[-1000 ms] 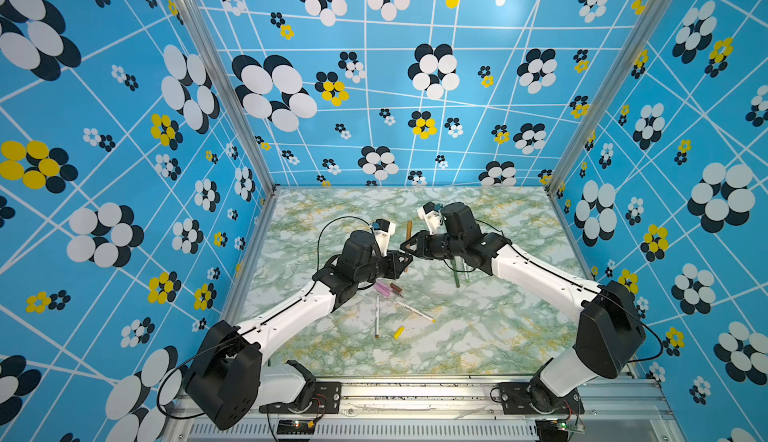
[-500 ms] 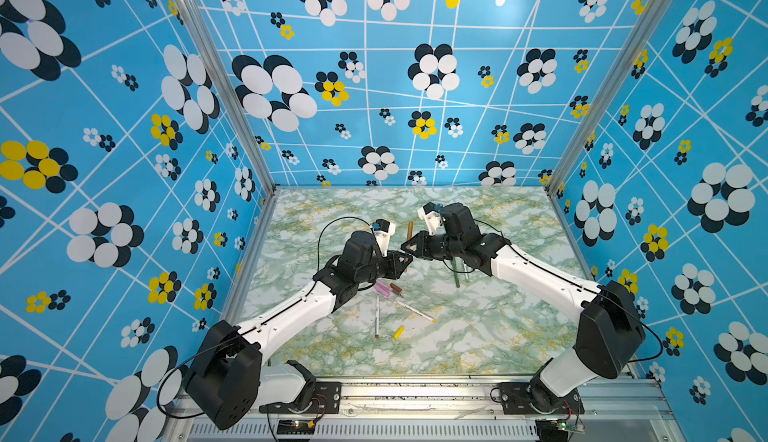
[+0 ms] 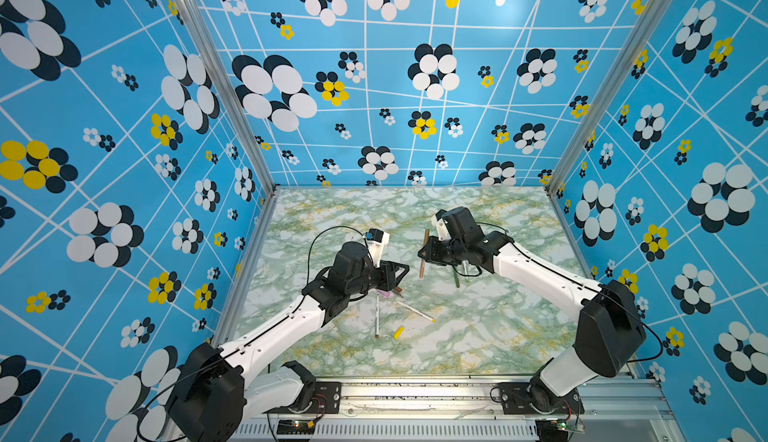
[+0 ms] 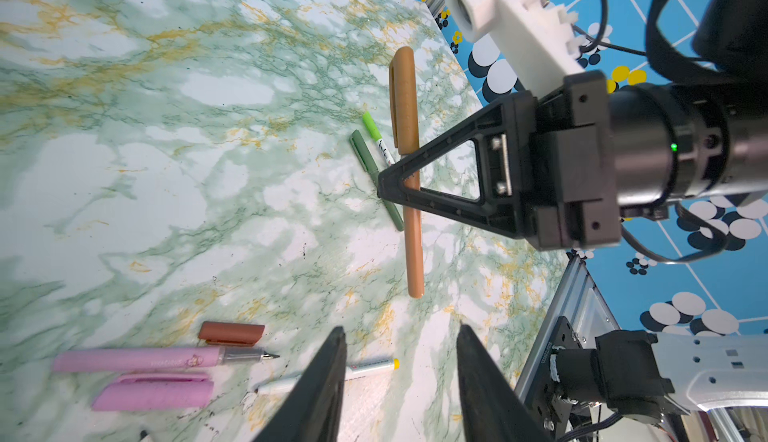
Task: Insert the pens into the pen caps
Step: 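Open the left gripper off the capped tan pen while the right gripper lifts it, then lower the capped tan pen beside the green pen, open right gripper, while left draws back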
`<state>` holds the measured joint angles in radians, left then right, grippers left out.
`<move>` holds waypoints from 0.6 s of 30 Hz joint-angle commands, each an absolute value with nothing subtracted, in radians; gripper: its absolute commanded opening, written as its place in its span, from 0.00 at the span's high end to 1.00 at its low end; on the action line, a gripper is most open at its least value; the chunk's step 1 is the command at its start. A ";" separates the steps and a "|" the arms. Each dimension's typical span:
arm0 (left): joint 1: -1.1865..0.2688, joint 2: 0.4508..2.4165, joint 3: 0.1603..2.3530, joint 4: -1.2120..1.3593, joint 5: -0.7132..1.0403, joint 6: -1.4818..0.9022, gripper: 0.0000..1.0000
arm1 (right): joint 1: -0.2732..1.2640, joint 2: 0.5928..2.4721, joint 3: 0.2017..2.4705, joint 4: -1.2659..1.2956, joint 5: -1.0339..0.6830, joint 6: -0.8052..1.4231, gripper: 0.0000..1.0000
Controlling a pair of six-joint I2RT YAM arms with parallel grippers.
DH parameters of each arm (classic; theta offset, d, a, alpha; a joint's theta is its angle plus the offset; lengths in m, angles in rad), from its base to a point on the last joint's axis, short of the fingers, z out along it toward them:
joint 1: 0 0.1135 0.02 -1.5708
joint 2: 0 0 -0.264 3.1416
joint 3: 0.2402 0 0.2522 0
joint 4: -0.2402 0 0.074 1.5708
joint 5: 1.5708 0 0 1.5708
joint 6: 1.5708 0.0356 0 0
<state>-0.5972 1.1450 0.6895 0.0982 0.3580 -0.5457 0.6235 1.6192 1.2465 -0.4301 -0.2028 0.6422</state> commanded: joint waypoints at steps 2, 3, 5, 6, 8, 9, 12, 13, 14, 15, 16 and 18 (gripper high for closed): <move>-0.600 1.121 0.667 0.104 0.333 -0.519 0.51 | 0.609 1.672 1.280 -0.581 -0.070 0.555 0.94; -0.599 1.122 0.667 0.107 0.336 -0.521 0.51 | 0.607 1.685 1.282 -0.593 -0.051 0.546 0.94; -0.599 1.126 0.667 0.113 0.340 -0.521 0.51 | 0.601 1.714 1.291 -0.608 -0.023 0.529 0.94; -0.599 1.126 0.666 0.113 0.343 -0.519 0.51 | 0.598 1.732 1.296 -0.614 -0.012 0.520 0.94; -0.598 1.123 0.665 0.114 0.344 -0.521 0.51 | 0.595 1.766 1.313 -0.633 0.019 0.502 0.94; -0.598 1.122 0.664 0.118 0.344 -0.521 0.51 | 0.592 1.787 1.326 -0.645 0.036 0.495 0.94; -0.598 1.118 0.662 0.125 0.342 -0.524 0.51 | 0.576 1.837 1.351 -0.662 0.062 0.476 0.94; -0.598 1.115 0.660 0.126 0.342 -0.525 0.50 | 0.569 1.851 1.358 -0.667 0.067 0.471 0.94; -0.598 1.114 0.660 0.129 0.342 -0.527 0.50 | 0.562 1.862 1.364 -0.669 0.069 0.469 0.94; -0.599 1.111 0.659 0.129 0.341 -0.529 0.50 | 0.555 1.876 1.370 -0.674 0.070 0.464 0.94; -0.598 1.110 0.658 0.130 0.342 -0.530 0.50 | 0.549 1.888 1.381 -0.677 0.073 0.459 0.94; -0.598 1.108 0.658 0.130 0.340 -0.531 0.50 | 0.543 1.909 1.391 -0.683 0.075 0.450 0.94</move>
